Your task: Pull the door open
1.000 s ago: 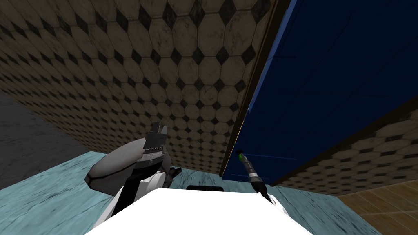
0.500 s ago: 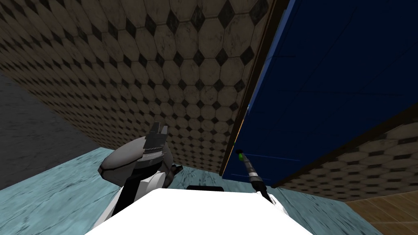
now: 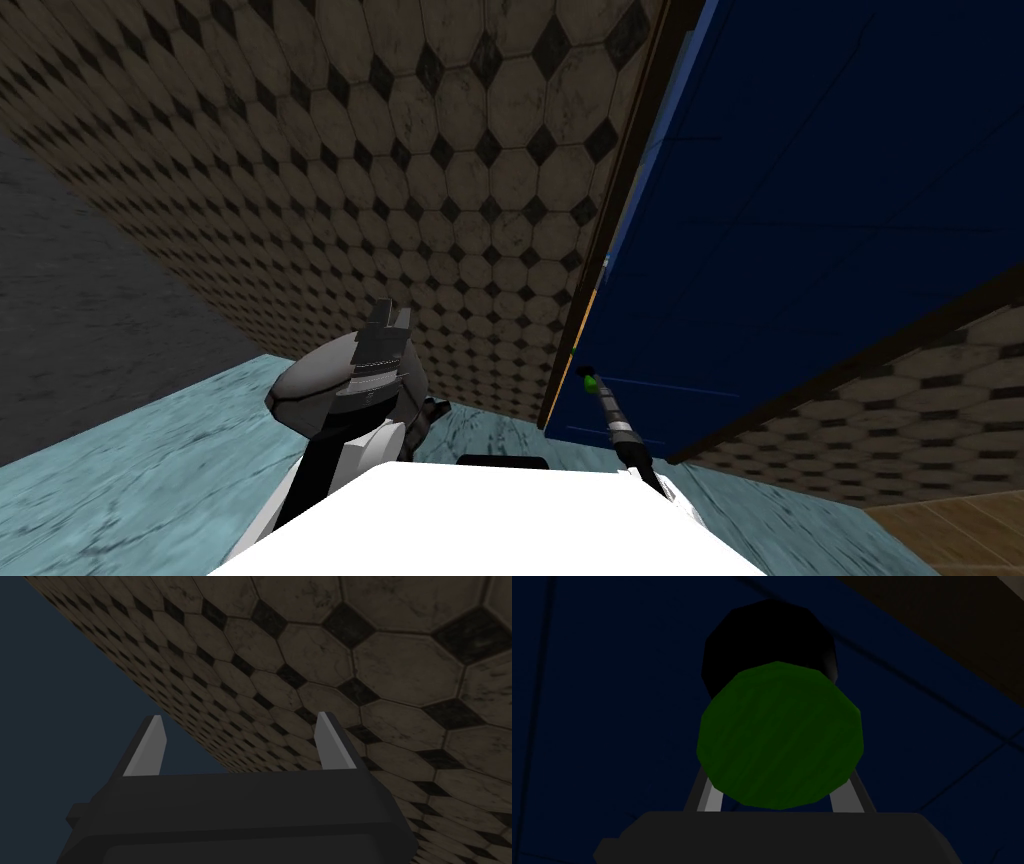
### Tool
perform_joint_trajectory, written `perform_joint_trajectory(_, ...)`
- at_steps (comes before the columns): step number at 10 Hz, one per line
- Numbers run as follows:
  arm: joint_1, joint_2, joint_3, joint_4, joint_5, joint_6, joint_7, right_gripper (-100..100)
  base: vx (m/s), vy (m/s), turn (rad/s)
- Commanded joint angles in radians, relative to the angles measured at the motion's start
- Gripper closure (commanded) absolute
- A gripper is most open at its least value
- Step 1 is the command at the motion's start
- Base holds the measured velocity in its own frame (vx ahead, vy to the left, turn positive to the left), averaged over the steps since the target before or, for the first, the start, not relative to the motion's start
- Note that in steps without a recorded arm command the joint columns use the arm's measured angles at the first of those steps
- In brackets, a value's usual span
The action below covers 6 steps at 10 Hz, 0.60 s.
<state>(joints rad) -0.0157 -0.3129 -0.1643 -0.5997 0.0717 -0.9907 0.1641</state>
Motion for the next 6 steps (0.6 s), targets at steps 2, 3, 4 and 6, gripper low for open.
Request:
perform_joint_trajectory(2,-0.002,0.008,0.023,-0.002,-0.026,0.0,-0.073,100,-0.045,-0.026,0.059)
perform_joint_trajectory(3,-0.002,0.008,0.023,-0.002,-0.026,0.0,-0.082,100,-0.037,-0.022,0.036)
perform_joint_trajectory(4,-0.004,0.008,0.032,-0.003,-0.045,0.004,-0.12,100,-0.036,-0.016,0.061)
perform_joint_trajectory(6,-0.004,0.008,0.032,-0.003,-0.045,0.004,-0.123,100,-0.02,-0.011,0.019)
